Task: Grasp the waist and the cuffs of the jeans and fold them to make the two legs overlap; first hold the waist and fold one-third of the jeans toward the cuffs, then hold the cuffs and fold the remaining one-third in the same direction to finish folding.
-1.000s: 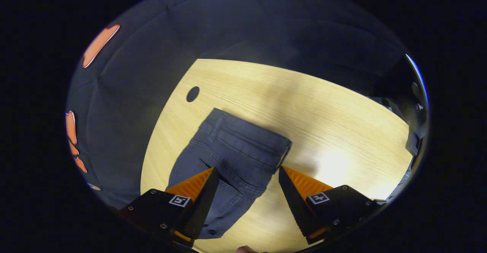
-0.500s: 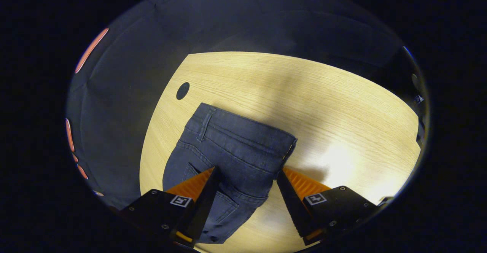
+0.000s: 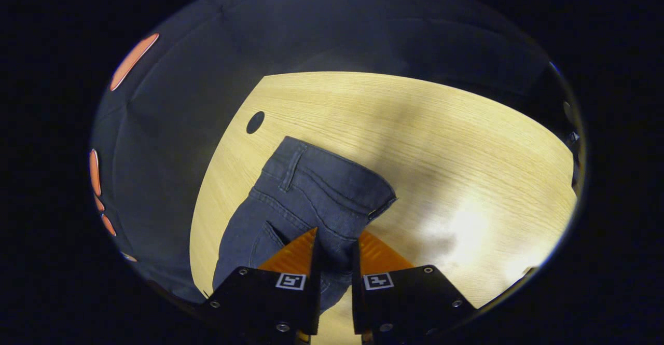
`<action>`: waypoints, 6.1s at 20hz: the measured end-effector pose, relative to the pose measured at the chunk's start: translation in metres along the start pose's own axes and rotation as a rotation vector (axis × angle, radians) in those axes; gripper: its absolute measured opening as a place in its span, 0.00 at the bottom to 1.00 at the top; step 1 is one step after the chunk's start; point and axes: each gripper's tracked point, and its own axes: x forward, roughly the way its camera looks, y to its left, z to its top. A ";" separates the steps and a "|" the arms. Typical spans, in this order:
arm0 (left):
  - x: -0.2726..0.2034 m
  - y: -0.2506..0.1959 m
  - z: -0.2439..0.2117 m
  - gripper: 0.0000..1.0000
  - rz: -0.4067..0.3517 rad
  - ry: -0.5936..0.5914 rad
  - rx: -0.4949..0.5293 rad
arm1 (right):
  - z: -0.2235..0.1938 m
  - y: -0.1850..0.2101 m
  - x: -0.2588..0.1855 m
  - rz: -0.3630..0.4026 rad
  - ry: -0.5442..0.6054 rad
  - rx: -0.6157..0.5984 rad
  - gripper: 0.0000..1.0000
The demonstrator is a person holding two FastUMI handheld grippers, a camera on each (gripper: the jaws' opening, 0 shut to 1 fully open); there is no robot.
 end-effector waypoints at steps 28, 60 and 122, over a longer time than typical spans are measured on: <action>-0.015 0.114 0.064 0.96 0.088 -0.238 0.082 | -0.132 0.223 -0.162 0.232 -0.404 -0.774 0.25; 0.091 0.320 -0.051 0.96 0.179 0.209 -0.200 | -0.330 0.277 -0.151 0.259 -0.199 -0.991 0.89; 0.124 0.309 -0.001 0.06 -0.051 0.227 -0.111 | -0.151 0.215 -0.243 0.356 -0.464 -0.900 0.95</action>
